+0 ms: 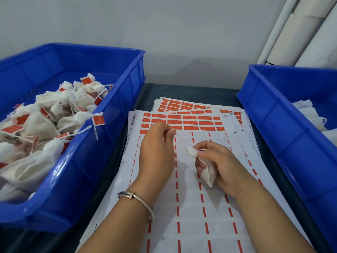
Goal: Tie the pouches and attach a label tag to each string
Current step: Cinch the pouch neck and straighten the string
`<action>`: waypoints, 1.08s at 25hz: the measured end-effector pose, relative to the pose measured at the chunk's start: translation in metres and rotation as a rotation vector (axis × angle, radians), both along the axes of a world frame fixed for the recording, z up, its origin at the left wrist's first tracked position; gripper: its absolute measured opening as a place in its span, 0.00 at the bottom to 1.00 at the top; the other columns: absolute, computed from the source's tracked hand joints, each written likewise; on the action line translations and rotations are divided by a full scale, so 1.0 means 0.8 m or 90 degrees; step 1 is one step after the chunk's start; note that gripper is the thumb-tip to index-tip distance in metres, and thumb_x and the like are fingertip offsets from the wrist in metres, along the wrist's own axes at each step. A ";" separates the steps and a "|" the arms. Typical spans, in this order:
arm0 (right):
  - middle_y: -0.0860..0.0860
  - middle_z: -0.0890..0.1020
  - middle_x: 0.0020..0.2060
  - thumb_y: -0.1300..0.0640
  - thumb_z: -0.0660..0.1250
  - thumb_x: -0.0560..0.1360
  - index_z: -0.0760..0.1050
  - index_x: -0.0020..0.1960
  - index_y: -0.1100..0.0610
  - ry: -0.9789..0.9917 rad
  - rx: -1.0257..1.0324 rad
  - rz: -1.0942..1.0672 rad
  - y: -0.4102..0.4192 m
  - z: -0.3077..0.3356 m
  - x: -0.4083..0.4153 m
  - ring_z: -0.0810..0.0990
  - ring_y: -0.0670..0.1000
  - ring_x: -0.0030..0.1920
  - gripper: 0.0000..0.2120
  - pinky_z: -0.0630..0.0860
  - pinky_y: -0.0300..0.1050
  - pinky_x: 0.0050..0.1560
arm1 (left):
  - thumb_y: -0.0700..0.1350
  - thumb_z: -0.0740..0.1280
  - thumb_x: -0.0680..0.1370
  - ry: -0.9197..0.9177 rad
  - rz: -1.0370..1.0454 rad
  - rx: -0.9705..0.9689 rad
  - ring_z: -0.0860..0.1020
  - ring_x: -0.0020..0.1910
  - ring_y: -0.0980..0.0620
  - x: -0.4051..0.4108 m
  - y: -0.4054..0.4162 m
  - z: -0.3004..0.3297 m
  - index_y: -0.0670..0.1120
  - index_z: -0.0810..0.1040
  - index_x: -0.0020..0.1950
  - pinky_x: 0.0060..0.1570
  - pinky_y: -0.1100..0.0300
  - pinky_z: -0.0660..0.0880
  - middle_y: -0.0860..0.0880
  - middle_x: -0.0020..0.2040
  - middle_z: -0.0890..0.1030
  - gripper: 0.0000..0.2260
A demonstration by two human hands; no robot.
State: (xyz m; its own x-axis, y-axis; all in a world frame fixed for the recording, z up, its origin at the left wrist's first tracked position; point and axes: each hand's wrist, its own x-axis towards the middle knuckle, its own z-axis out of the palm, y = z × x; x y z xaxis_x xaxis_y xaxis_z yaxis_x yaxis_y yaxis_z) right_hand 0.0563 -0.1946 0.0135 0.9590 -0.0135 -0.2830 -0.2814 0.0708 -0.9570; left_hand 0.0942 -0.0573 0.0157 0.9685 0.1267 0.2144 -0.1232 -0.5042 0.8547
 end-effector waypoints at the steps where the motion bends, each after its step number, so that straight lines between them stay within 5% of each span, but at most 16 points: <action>1: 0.50 0.79 0.35 0.64 0.63 0.76 0.79 0.40 0.55 -0.002 -0.002 0.004 0.000 0.000 0.000 0.76 0.47 0.32 0.09 0.74 0.37 0.31 | 0.51 0.61 0.78 0.004 0.016 -0.001 0.72 0.37 0.60 0.000 -0.001 0.000 0.58 0.67 0.40 0.32 0.73 0.62 0.62 0.38 0.71 0.08; 5: 0.46 0.80 0.31 0.62 0.66 0.75 0.79 0.42 0.54 -0.015 -0.041 0.037 0.000 0.002 -0.001 0.77 0.46 0.28 0.06 0.73 0.36 0.31 | 0.51 0.60 0.79 0.044 0.068 -0.028 0.72 0.34 0.60 0.000 -0.004 0.001 0.57 0.66 0.39 0.25 0.74 0.62 0.60 0.37 0.71 0.08; 12: 0.42 0.82 0.33 0.58 0.68 0.74 0.81 0.39 0.47 -0.045 -0.104 0.055 -0.001 0.003 -0.003 0.78 0.43 0.29 0.08 0.74 0.35 0.31 | 0.50 0.60 0.79 0.057 -0.007 -0.068 0.73 0.37 0.60 -0.002 -0.005 0.002 0.57 0.68 0.40 0.26 0.75 0.66 0.61 0.39 0.73 0.07; 15: 0.39 0.84 0.45 0.49 0.65 0.75 0.83 0.44 0.41 -0.081 -0.079 0.068 0.001 0.000 -0.004 0.83 0.44 0.43 0.08 0.79 0.42 0.45 | 0.50 0.60 0.78 0.028 -0.078 -0.121 0.74 0.41 0.65 -0.005 -0.001 0.004 0.56 0.70 0.41 0.32 0.81 0.67 0.60 0.40 0.75 0.06; 18: 0.45 0.84 0.51 0.44 0.64 0.68 0.84 0.48 0.49 -0.114 -0.024 0.079 0.000 -0.005 -0.006 0.81 0.49 0.55 0.15 0.76 0.44 0.57 | 0.49 0.62 0.77 0.021 -0.134 -0.164 0.72 0.39 0.72 -0.009 -0.005 0.004 0.55 0.71 0.40 0.30 0.80 0.67 0.58 0.39 0.76 0.06; 23: 0.50 0.85 0.41 0.51 0.68 0.65 0.85 0.42 0.51 -0.119 0.102 0.059 0.000 0.005 -0.008 0.83 0.49 0.46 0.10 0.79 0.39 0.47 | 0.49 0.62 0.77 0.015 -0.160 -0.160 0.74 0.39 0.70 -0.014 -0.009 0.004 0.55 0.72 0.41 0.34 0.78 0.68 0.59 0.38 0.77 0.05; 27: 0.47 0.85 0.44 0.49 0.68 0.63 0.85 0.42 0.46 -0.123 0.043 0.012 0.005 0.015 -0.008 0.82 0.48 0.47 0.10 0.77 0.43 0.50 | 0.50 0.62 0.77 0.007 -0.146 -0.187 0.75 0.40 0.67 -0.015 -0.006 0.017 0.56 0.73 0.42 0.34 0.79 0.69 0.59 0.39 0.78 0.05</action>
State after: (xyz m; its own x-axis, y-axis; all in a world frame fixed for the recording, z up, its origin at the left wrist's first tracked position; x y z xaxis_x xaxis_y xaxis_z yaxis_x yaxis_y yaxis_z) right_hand 0.0498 -0.1904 0.0253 0.9955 0.0171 -0.0928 -0.0942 0.1328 -0.9867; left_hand 0.0825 -0.0619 0.0292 0.9809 -0.0394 0.1904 -0.1944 -0.1971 0.9609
